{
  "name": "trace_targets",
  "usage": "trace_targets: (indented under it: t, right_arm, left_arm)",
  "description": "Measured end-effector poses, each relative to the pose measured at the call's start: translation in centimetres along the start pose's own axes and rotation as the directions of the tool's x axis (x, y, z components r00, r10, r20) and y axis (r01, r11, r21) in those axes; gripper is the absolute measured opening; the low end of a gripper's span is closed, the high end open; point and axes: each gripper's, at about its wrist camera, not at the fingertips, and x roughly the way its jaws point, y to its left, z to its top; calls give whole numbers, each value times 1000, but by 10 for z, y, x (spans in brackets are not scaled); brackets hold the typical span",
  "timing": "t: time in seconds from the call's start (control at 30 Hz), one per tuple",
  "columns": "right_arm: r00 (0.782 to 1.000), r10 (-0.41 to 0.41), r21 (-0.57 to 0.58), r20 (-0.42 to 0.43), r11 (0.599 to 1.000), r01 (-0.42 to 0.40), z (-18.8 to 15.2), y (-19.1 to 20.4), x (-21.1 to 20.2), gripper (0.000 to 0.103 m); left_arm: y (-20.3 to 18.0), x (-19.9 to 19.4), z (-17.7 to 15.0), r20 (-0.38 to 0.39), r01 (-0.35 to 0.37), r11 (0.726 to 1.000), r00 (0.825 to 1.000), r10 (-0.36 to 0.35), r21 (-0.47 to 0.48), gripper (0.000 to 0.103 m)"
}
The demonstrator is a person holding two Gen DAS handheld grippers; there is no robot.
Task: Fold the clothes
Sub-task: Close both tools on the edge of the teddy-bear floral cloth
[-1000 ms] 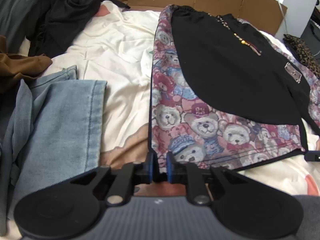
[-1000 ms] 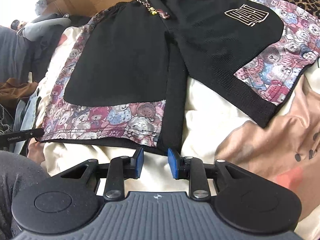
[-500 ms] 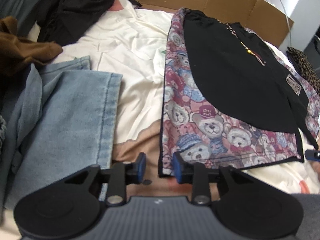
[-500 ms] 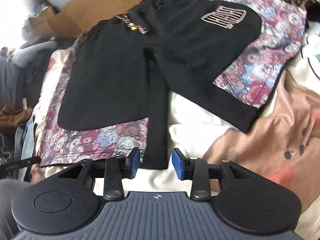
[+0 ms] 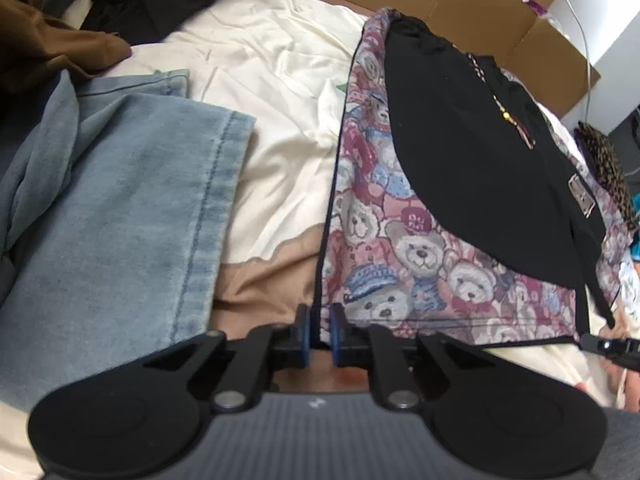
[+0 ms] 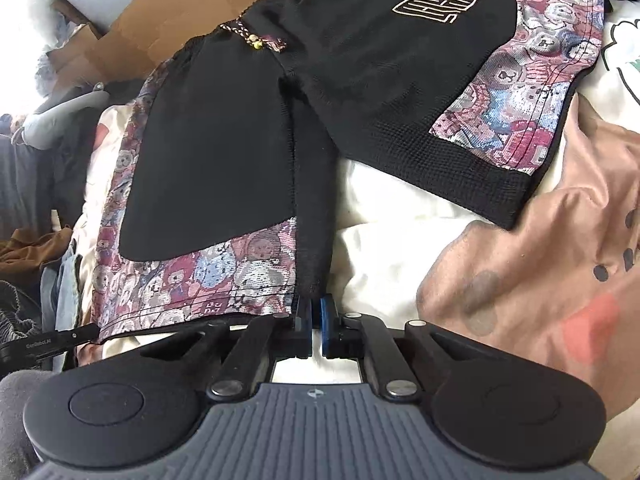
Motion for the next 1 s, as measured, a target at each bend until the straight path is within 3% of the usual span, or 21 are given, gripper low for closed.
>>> trace_targets:
  t: [0.17,0.33,0.4,0.43,0.5,0.8,1.0]
  right_arm:
    - [1000,-7,-25,-4,1000,6,-2,2,-1,1]
    - [1000,-18,-27,-15,999,17,-2,-1,1,1]
    - [1000,-23,-33,-19,999,22,-1,-2,1,1]
    - [999,-25,-28,-21,999,24,0,-3,1,1]
    - [999,-25,-6,-24,1000,25,0,-5,0,3]
    - [999,-37,-38,32,999,38,4,4,-12,5]
    - [998,-34,-48,59,998,37,8,7,-20,5]
  left_arm:
    - [2,-15,5,27,11,1000,1000,-11,6,7]
    - [2,-5,2,0,-1,1000,1000,1,0,9]
    - [5,-3,1,4,3,999,1000,-3,-34,24]
    - [6,-3,1,6,7,999,1000,-7,-40,40]
    - [9,-2,-1,11,15,998,1000,-14,-53,43]
    - [20,-4,-6,21,56,994,998,-54,-94,41]
    - [21,-1,-9,40,92,988,995,-87,-127,35]
